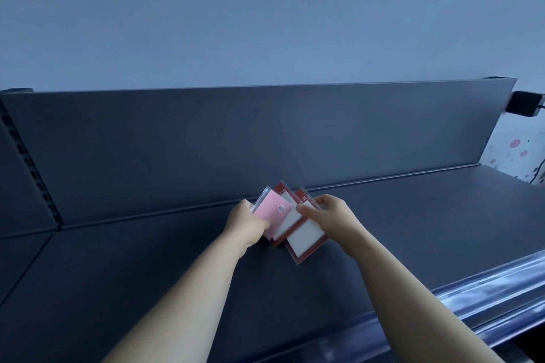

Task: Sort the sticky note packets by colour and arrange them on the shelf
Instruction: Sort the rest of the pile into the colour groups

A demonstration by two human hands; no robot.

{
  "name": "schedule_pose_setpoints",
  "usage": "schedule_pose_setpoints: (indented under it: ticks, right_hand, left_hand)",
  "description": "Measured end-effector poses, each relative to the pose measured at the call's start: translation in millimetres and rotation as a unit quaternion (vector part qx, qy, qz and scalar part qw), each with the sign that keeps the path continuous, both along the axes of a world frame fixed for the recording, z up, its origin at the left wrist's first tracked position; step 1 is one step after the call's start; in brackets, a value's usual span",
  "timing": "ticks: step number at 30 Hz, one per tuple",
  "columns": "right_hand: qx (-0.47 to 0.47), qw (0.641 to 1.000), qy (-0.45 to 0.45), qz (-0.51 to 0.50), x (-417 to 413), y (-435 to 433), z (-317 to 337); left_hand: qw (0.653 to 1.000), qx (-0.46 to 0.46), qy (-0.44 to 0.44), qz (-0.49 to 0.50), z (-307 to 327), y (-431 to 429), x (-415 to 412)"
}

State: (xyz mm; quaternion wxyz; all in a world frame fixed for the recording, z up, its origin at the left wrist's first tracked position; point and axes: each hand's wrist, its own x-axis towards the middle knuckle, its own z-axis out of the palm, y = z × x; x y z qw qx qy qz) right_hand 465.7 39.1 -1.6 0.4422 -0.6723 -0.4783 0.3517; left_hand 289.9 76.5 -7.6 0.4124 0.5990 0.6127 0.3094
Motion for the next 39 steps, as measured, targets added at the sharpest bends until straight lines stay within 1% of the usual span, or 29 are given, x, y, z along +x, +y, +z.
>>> schedule_pose_setpoints:
  ticks: [3,5,8,12,15,17,19,23,27,32,35,39]
  right_hand:
    - [0.009,1.0,0.011,-0.009,-7,5,-2]
    - [0.014,1.0,0.01,-0.007,-9,8,1]
    - [0.034,0.999,0.03,0.019,-19,10,14]
    - [0.047,0.993,0.065,0.083,-52,8,31]
    - [0.037,0.987,0.085,0.131,-89,9,38]
    - [0.032,0.984,0.087,0.154,-117,10,41]
    - [0.033,0.981,0.082,0.171,-147,11,42]
    - [0.042,0.974,0.059,0.213,-220,7,45]
    - [0.078,0.965,0.061,0.241,-302,-11,57]
    - [0.112,0.956,0.077,0.261,-404,-39,74]
    - [0.125,0.947,0.094,0.279,-468,-56,78]
    - [0.133,0.939,0.112,0.297,-550,-77,76]
  left_hand:
    - [1.0,-0.002,-0.026,-0.009,-4,1,-6]
    - [0.999,-0.004,-0.045,0.006,-4,0,-13]
    - [0.99,-0.009,-0.13,0.046,2,0,-30]
    - [0.962,-0.005,-0.254,0.096,17,-10,-71]
    - [0.944,0.008,-0.299,0.141,22,-23,-116]
    - [0.938,0.029,-0.297,0.177,24,-33,-149]
    - [0.937,0.052,-0.277,0.206,27,-46,-185]
    - [0.93,0.09,-0.258,0.246,36,-84,-254]
    - [0.907,0.127,-0.28,0.288,47,-122,-328]
    - [0.889,0.174,-0.272,0.326,64,-167,-426]
    - [0.878,0.186,-0.265,0.353,70,-194,-485]
    - [0.855,0.207,-0.254,0.401,74,-226,-559]
